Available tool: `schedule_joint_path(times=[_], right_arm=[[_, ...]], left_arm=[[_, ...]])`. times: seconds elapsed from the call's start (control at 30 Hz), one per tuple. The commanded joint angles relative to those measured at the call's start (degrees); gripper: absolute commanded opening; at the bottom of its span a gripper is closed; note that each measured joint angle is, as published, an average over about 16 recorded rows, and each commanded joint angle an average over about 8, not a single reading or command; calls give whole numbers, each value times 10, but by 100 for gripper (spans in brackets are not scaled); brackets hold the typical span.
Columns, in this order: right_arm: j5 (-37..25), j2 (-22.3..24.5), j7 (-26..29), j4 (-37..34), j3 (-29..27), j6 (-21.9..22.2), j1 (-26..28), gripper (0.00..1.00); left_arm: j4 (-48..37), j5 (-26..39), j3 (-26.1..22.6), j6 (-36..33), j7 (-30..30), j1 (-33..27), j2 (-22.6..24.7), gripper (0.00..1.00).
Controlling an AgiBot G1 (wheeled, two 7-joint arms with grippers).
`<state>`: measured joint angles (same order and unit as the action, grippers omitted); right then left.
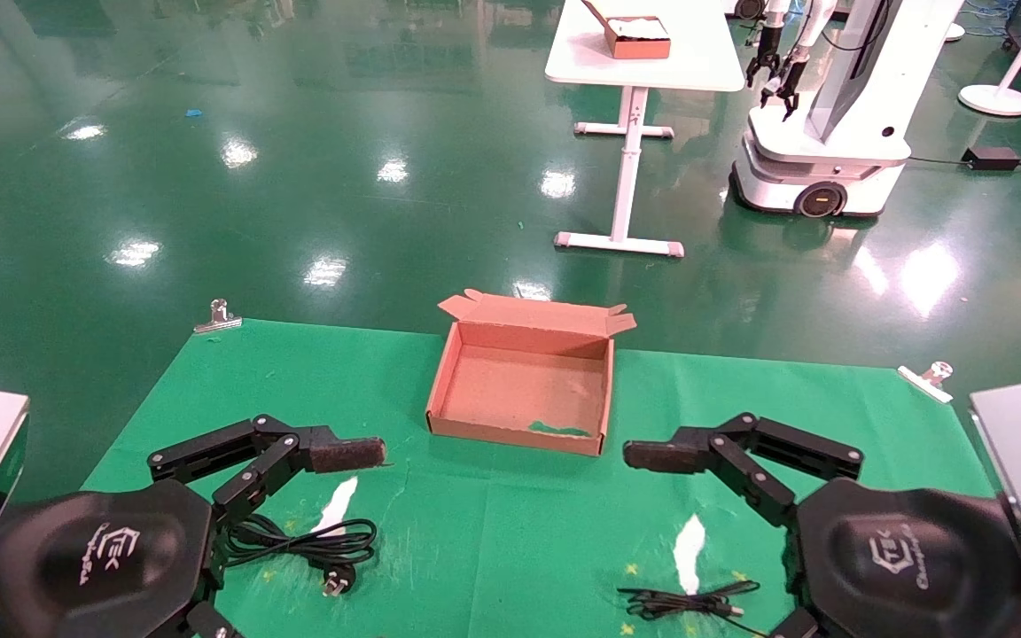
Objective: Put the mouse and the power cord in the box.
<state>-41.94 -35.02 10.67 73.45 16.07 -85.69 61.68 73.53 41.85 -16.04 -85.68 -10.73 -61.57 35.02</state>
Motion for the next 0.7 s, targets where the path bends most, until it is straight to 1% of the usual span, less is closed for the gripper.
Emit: schedule_joint_path(times=[0.03, 0.57, 0.7], right_arm=[[0, 0, 0, 0, 0, 0, 0, 100], [0, 0, 0, 0, 0, 0, 0, 100], [-7, 1, -7, -5, 2, -3, 1, 100]], left_arm=[[0, 0, 0, 0, 0, 0, 0, 100], [2, 1, 1, -2, 1, 0, -1, 100], [4, 31, -8, -8, 17, -15, -2, 100]])
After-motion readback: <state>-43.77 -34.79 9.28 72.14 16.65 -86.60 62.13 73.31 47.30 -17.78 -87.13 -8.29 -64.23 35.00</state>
